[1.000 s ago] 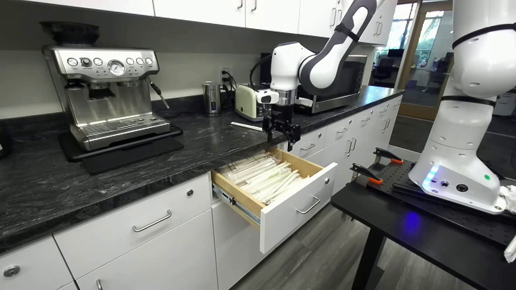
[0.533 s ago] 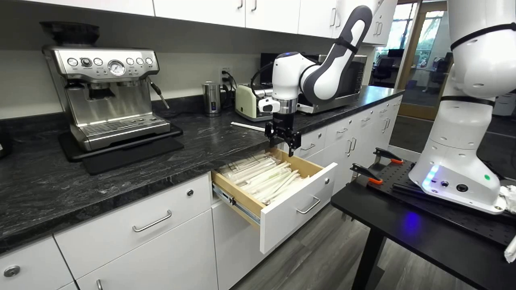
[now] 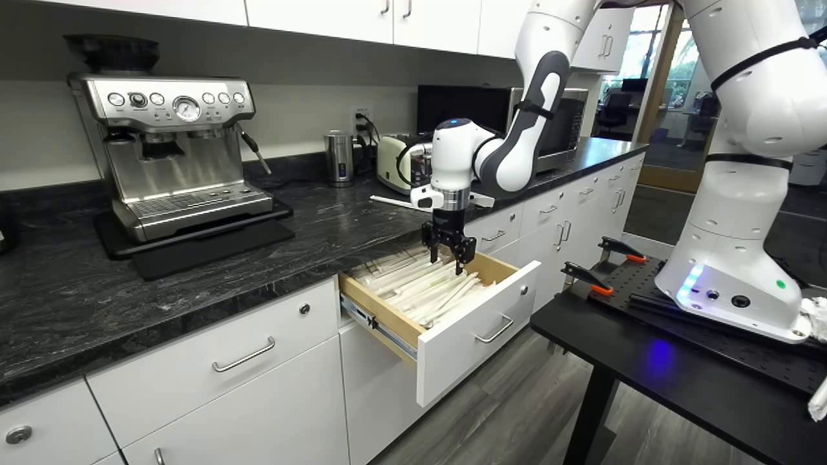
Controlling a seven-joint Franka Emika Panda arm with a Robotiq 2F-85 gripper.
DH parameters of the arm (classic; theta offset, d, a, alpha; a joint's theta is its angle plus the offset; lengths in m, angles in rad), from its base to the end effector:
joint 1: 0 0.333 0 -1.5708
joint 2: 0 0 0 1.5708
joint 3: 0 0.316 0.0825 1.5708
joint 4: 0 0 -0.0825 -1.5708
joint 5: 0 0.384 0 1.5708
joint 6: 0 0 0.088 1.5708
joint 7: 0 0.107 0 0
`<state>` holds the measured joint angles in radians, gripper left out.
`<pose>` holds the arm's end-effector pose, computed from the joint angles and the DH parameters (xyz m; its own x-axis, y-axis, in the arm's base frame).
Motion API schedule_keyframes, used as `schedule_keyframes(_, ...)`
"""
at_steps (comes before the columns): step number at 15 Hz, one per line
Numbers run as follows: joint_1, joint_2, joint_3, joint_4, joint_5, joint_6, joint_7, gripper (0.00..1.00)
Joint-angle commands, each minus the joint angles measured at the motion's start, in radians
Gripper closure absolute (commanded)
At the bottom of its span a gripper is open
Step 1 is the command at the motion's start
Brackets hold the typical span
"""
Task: Pick up some objects from the open drawer and put them on the table
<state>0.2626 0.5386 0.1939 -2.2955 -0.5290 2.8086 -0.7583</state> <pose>0.4433 0.2535 0.1174 -0.1168 0.9916 -0.0558 0.9919 0.1193 0.0445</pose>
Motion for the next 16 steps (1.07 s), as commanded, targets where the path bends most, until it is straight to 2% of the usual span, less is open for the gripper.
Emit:
schedule_keyframes(1, 0.016, 0.084, -0.017, 0.083, -0.02, 0.016, 0.011, 0.3)
schedule_keyframes(2, 0.017, 0.099, -0.016, 0.099, -0.019, 0.014, 0.009, 0.3)
schedule_keyframes(3, 0.019, 0.114, -0.016, 0.113, -0.019, 0.013, 0.009, 0.38)
schedule_keyframes(4, 0.02, 0.128, -0.015, 0.125, -0.018, 0.013, 0.007, 0.39)
schedule_keyframes(6, 0.017, 0.153, -0.011, 0.145, -0.015, 0.013, 0.003, 0.49)
schedule_keyframes(7, 0.018, 0.165, -0.011, 0.155, -0.014, 0.013, 0.002, 0.49)
schedule_keyframes(8, 0.019, 0.174, -0.011, 0.162, -0.014, 0.012, 0.003, 0.56)
schedule_keyframes(10, 0.019, 0.192, -0.011, 0.176, -0.014, 0.012, 0.002, 0.61)
schedule_keyframes(12, 0.02, 0.203, -0.012, 0.188, -0.014, 0.014, 0.004, 0.86)
schedule_keyframes(13, 0.023, 0.2, -0.014, 0.186, -0.016, 0.018, 0.009, 0.87)
schedule_keyframes(15, 0.031, 0.185, -0.018, 0.176, -0.019, 0.021, 0.021, 1.0)
schedule_keyframes(16, 0.035, 0.174, -0.021, 0.168, -0.022, 0.026, 0.027, 1.0)
